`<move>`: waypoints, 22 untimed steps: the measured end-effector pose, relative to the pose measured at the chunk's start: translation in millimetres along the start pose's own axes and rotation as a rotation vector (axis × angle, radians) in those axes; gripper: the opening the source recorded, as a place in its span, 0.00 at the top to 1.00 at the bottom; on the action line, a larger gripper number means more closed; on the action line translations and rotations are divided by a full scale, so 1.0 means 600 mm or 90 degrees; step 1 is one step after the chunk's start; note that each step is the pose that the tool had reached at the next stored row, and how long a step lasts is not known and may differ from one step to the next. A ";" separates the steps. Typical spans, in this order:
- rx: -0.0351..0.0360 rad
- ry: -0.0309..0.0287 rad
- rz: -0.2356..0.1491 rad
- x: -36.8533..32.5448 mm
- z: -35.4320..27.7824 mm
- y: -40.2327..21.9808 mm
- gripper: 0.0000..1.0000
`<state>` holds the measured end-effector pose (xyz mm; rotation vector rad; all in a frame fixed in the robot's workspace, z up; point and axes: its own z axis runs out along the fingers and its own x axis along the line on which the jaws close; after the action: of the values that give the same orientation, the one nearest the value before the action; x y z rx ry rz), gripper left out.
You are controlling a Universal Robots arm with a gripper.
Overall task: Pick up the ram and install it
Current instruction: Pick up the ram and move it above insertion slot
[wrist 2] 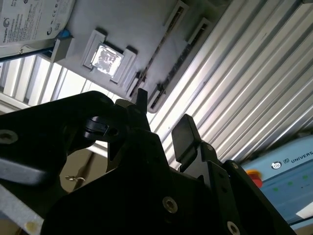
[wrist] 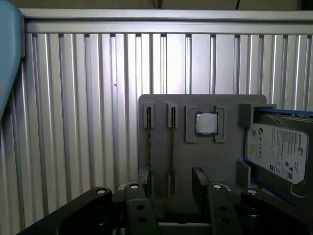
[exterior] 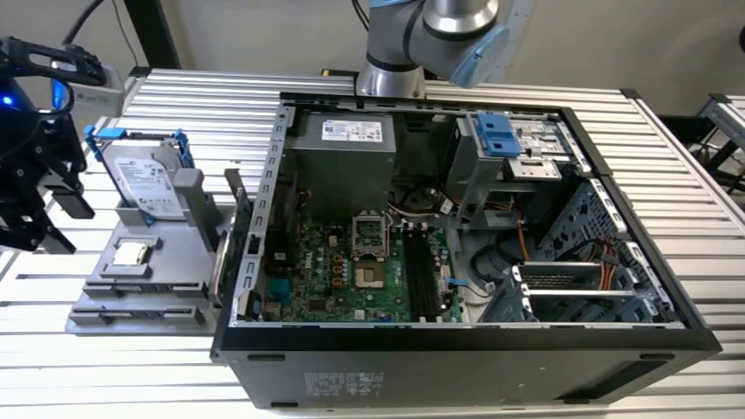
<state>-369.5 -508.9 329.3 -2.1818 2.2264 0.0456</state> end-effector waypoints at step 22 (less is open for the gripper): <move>0.0011 0.0024 0.000 0.001 0.059 -0.002 0.00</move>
<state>-368.5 -508.3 294.1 -2.1829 2.2275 0.0397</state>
